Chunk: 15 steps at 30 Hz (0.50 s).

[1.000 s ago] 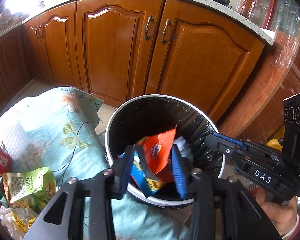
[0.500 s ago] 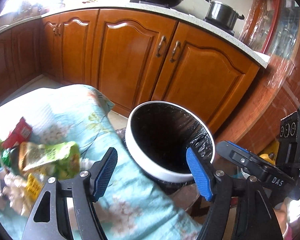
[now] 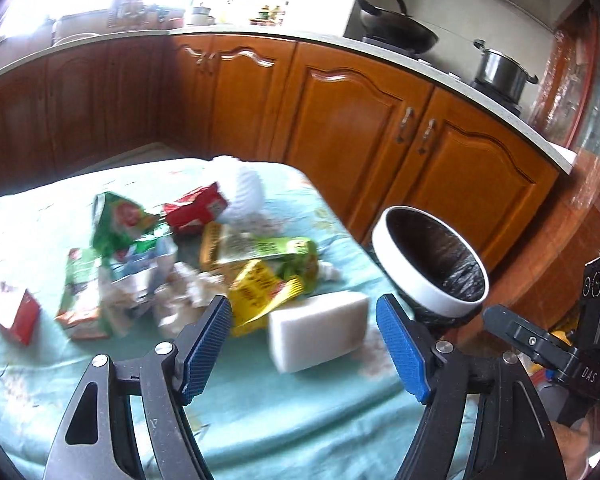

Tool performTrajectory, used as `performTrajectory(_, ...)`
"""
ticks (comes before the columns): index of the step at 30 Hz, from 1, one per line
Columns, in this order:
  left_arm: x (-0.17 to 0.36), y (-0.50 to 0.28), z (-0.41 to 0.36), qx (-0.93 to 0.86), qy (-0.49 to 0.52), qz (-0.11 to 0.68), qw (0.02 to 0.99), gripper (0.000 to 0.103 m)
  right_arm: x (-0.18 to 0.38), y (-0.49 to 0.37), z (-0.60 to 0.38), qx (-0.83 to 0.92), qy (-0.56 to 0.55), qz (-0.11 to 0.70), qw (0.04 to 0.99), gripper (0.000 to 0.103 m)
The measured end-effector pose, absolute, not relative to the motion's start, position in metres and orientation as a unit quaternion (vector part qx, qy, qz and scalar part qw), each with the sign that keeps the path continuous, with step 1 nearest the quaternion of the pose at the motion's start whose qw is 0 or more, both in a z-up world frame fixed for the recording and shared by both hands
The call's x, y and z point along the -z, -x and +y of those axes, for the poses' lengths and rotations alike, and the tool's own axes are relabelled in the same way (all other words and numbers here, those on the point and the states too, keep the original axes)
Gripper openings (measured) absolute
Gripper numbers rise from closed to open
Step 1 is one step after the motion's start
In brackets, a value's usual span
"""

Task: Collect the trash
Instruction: 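Grasp the white crumpled paper with the left tool while the right tool grasps the white foam block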

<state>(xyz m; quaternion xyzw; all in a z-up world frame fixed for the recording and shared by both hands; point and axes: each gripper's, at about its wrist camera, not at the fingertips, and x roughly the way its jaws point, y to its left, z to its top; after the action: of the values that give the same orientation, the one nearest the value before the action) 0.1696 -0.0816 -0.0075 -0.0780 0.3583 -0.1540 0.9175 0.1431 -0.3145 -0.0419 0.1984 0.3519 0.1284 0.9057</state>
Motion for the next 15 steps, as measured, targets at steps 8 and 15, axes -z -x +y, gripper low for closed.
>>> performTrajectory(8,0.005,-0.155,-0.036,0.117,0.101,0.366,0.918,0.074,0.051,-0.143,-0.274,-0.157,-0.178,0.372,0.897,0.097)
performTrajectory(15,0.012,-0.166,-0.022,0.114,0.115,0.388,0.908,0.072,0.068,-0.159,-0.251,-0.176,-0.165,0.394,0.887,0.097)
